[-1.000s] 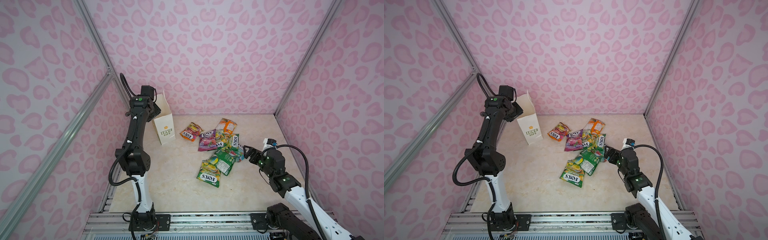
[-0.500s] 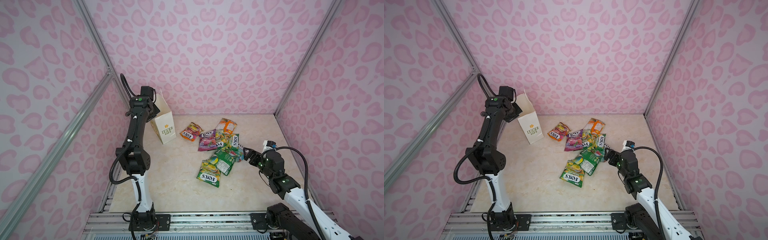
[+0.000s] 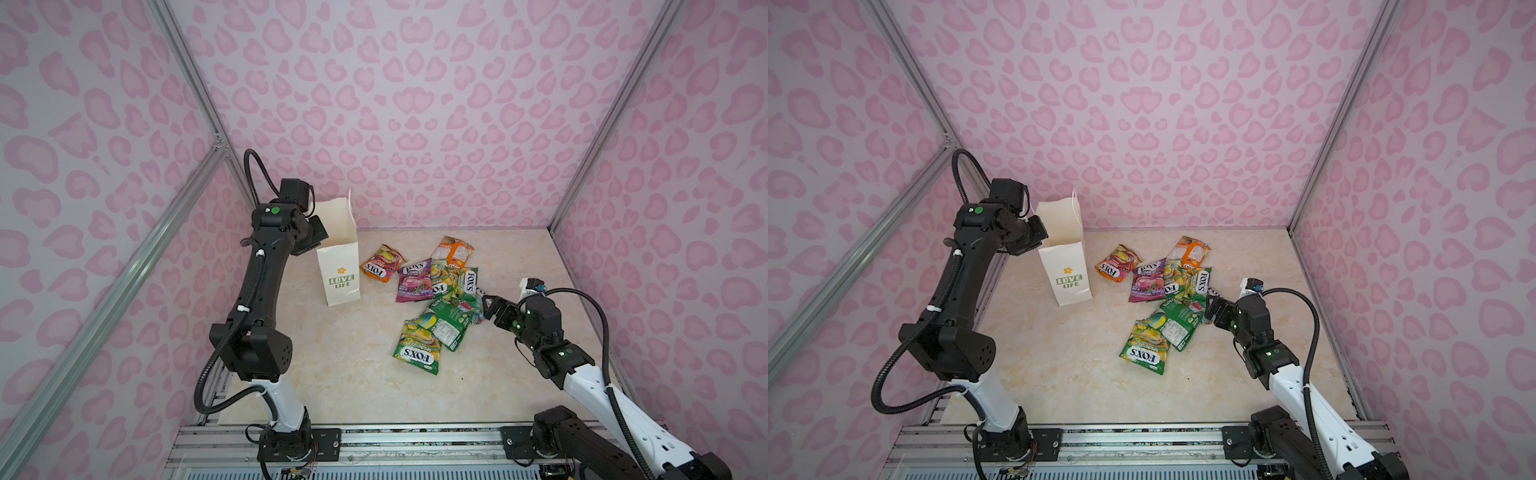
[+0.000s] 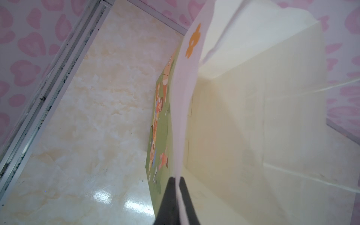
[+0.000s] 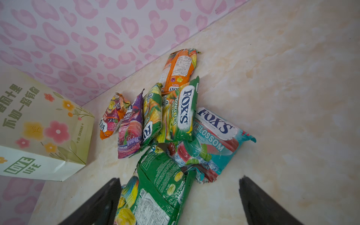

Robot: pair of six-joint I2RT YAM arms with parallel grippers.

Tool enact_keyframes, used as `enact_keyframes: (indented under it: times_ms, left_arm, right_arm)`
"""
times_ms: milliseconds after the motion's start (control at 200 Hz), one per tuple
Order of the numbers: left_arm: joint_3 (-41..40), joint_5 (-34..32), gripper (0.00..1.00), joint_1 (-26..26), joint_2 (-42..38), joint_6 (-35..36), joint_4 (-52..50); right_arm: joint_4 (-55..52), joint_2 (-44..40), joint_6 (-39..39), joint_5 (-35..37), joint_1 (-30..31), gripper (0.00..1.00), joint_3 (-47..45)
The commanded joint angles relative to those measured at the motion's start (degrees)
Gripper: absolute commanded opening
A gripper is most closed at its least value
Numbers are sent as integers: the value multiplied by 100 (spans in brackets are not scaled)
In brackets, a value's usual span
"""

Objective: Place the snacks into the paper bag
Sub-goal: Pick up the paper bag from the top-left of the table, then place the paper bag at the middle-left of the table.

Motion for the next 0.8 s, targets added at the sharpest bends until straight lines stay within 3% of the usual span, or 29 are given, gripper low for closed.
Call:
enact_keyframes:
  times_ms: [0, 180, 440, 610, 795]
  left_arm:
    - [-917, 160, 3, -64, -719, 297, 351]
    - [-2668, 788, 3, -222, -2078, 311, 1088]
    - [-4104, 1398, 3, -378, -3242, 213, 1568]
    - [-4592, 1127, 3, -378, -3444, 306, 1832]
    - [-4813, 1428, 3, -378, -3365, 297, 2173]
  right_arm:
    - [-45, 167, -153, -197, 11, 98, 86]
    - [-90, 531, -211, -430, -5, 99, 192]
    - [146, 1066, 53, -754, 1, 99, 112]
    - [394, 1232, 314, -891, 14, 98, -81]
    - [380, 1424, 346, -951, 173, 97, -209]
